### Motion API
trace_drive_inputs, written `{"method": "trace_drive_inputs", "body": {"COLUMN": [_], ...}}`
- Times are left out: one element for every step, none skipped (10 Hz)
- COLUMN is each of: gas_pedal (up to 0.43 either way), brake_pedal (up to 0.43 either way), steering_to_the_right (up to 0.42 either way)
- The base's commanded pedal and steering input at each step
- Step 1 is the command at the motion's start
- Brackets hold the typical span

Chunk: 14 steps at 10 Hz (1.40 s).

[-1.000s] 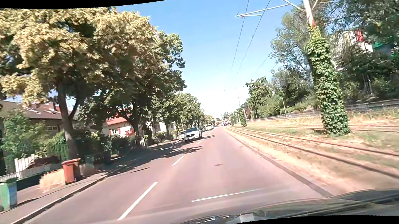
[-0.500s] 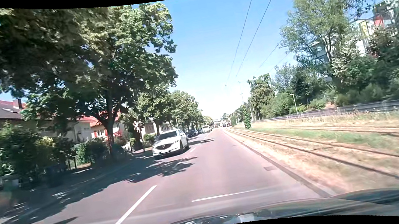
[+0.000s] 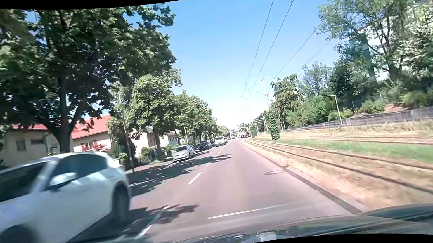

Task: Follow the waypoints while adhering to traffic rules and regulations

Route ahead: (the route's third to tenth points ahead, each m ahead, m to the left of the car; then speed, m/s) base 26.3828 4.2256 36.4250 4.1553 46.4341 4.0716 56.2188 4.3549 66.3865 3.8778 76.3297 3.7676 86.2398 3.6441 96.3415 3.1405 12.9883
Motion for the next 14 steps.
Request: {"method": "trace_drive_inputs", "body": {"gas_pedal": [0.087,0.087,0.087,0.087,0.087,0.087,0.087,0.087,0.087,0.087,0.087,0.087,0.087,0.067], "brake_pedal": [0.0,0.0,0.0,0.0,0.0,0.0,0.0,0.0,0.0,0.0,0.0,0.0,0.0,0.0], "steering_to_the_right": [0.005,0.005,0.005,0.005,0.005,0.004,0.004,0.004,0.004,0.004,0.003,0.002,0.002,0.001]}}
